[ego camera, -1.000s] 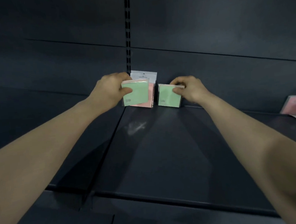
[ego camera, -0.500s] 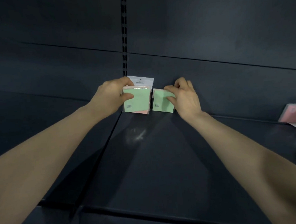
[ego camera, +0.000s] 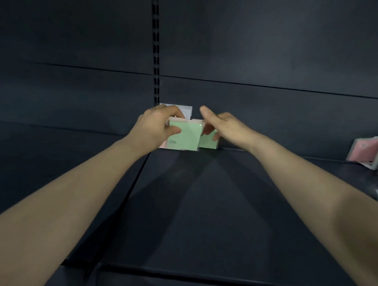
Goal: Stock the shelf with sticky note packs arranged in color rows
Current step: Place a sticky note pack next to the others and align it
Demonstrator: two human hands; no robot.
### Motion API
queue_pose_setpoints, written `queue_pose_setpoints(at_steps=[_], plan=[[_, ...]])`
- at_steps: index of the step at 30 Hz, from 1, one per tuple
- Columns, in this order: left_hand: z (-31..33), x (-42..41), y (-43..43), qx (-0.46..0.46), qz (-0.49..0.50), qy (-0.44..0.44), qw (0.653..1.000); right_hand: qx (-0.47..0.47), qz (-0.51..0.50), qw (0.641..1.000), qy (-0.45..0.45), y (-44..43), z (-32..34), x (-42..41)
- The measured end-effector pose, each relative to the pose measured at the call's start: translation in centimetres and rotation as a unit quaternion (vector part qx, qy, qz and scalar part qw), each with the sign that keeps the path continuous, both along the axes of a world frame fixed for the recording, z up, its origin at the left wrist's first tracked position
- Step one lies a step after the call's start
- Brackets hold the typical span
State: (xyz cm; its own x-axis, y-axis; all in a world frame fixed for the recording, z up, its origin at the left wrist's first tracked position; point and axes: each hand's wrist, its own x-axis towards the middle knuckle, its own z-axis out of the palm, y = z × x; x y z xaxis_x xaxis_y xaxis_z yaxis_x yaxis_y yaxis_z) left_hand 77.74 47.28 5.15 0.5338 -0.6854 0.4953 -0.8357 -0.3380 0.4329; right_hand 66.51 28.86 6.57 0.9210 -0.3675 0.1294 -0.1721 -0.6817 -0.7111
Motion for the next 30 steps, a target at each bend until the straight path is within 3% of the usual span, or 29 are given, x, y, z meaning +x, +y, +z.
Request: queue_pose_setpoints(at_steps=[9, 13, 16, 19, 25, 30], plan=[[-0.5, -1.7, -2.6, 0.029, -0.053, 0.013, 0.998, 0.178, 0.069, 0.981, 0.043, -1.5, -0.5, -1.3], [-0.7, -1.7, -3.0, 0.016, -0.074, 0.007, 0.997, 0.184, 0.056, 0.973, 0.128, -1.7, -0.2, -1.7], [-0.6, -1.7, -3.2, 0.022, -0.082, 0.002, 0.996, 0.152, 0.057, 0.975, 0.153, -2.0, 0.0, -1.8], [-0.6, -1.6, -3.3, 0.022, -0.089, 0.007, 0.996, 0.179, 0.069, 0.967, 0.165, -2.3, 0.1, -1.8], [-0.5, -1.2, -3.1, 0.026, -0.082, 0.029, 0.996, 0.189, 0.094, 0.974, 0.086, -2.5, 1.1, -1.5], [-0.7, 1.0, -2.5, 0.109, -0.03, -0.069, 0.991, 0.029, 0.023, 0.999, -0.019, -2.6, 2.6, -1.0]])
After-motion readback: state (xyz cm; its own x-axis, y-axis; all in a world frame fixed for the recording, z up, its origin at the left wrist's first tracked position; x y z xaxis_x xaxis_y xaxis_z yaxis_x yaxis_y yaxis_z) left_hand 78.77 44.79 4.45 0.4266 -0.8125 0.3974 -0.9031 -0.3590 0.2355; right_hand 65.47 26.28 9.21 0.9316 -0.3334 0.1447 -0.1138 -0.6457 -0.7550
